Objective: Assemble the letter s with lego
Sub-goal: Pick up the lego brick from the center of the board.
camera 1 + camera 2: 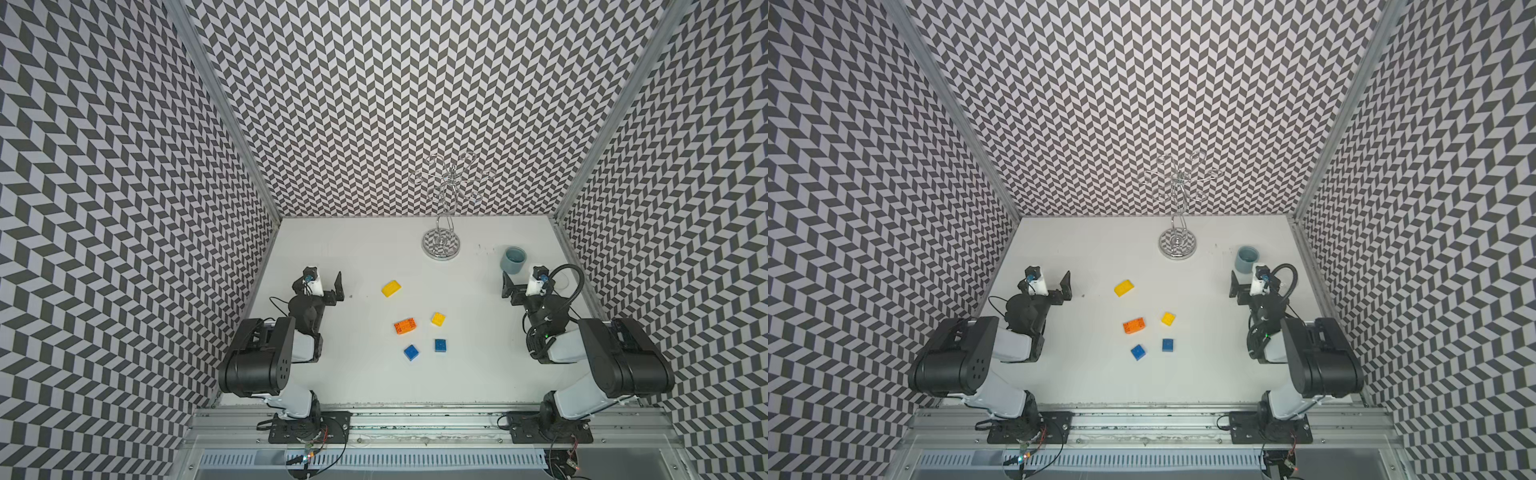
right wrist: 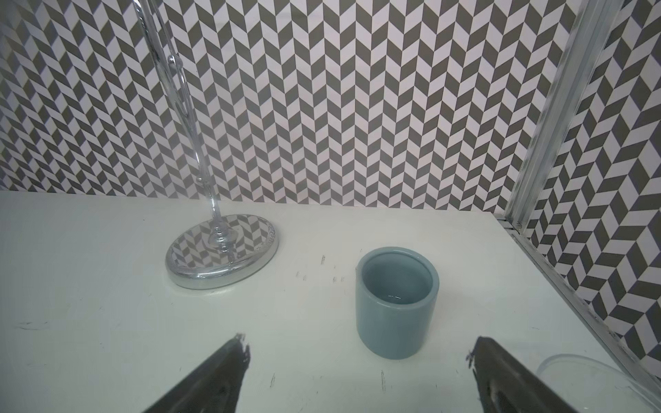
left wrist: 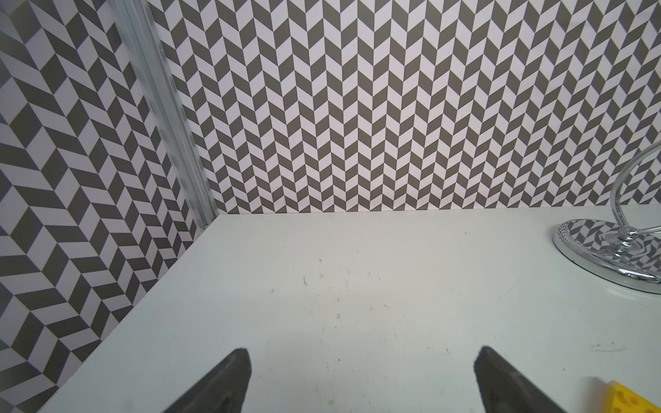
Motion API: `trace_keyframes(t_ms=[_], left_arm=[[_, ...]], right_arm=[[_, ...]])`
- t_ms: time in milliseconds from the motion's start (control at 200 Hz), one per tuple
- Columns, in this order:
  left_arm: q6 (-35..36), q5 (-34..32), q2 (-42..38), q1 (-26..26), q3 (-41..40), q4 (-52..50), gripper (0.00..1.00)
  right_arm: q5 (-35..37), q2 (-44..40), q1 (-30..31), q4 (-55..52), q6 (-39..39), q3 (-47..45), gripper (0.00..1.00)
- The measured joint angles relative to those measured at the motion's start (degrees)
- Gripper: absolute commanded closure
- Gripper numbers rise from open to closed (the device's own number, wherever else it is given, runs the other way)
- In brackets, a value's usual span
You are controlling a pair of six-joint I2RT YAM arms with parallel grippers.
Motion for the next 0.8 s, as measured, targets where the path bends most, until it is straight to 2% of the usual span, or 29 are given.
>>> trace_keyframes(t_ms=[666, 801], left_arm=[[0.0, -0.02, -0.57, -0.02, 0.0, -0.07, 0.01], [0.52, -2.62, -0.98, -2.16, -0.15, -0.28, 0.01]], right_arm=[[0.02, 0.0, 0.0, 0.09, 0.02, -0.02, 0.01], [0.02, 0.0, 0.0, 0.09, 0.02, -0.02, 0.01]])
